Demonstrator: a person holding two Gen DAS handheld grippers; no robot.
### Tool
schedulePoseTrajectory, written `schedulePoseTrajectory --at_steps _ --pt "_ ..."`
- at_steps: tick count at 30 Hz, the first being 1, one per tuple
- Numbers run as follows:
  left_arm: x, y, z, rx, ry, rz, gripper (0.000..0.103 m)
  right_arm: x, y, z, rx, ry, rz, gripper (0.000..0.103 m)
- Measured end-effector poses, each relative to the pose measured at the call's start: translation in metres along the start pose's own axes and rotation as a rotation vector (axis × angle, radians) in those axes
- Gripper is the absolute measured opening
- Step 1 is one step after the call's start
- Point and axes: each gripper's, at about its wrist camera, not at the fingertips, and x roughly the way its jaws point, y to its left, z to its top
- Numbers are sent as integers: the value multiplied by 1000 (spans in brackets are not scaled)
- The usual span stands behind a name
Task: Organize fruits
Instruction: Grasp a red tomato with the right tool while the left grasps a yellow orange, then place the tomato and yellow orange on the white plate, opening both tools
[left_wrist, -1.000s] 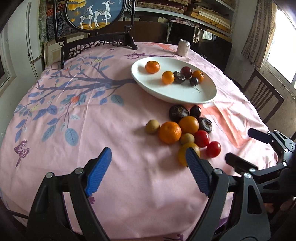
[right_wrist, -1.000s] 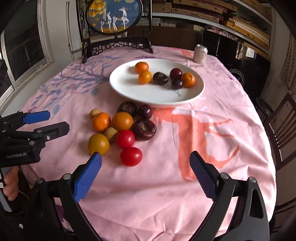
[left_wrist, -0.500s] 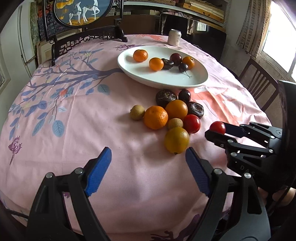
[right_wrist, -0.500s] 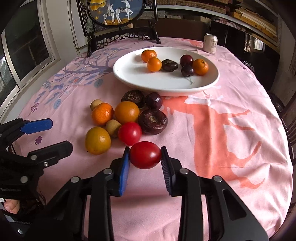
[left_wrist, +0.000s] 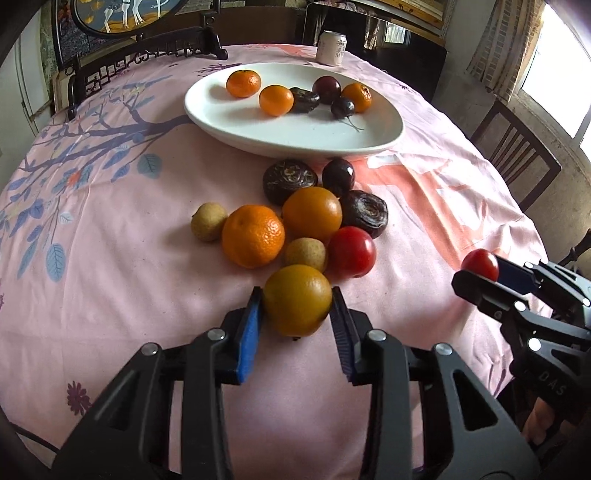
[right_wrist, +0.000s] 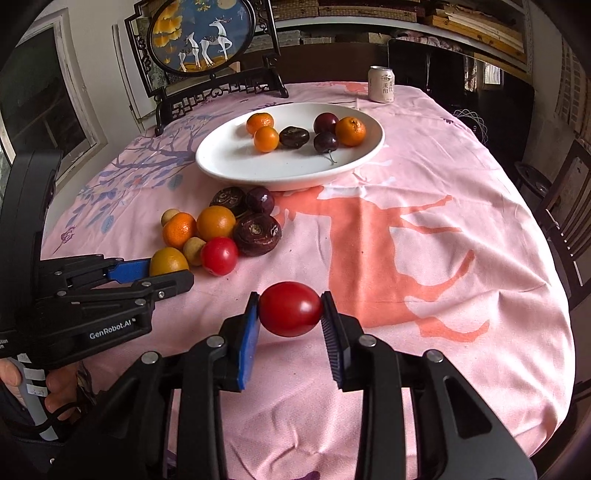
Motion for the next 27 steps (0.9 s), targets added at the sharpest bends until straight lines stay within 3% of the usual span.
schedulePoseTrajectory --at_steps 17,21,27 --pt "-38 6 11 1 -76 -24 36 4 8 10 -10 9 32 33" --pt "-46 15 53 15 -109 6 36 1 9 42 -62 -23 18 33" --pt "-2 38 161 -33 -74 65 36 40 -4 145 -79 -40 -17 33"
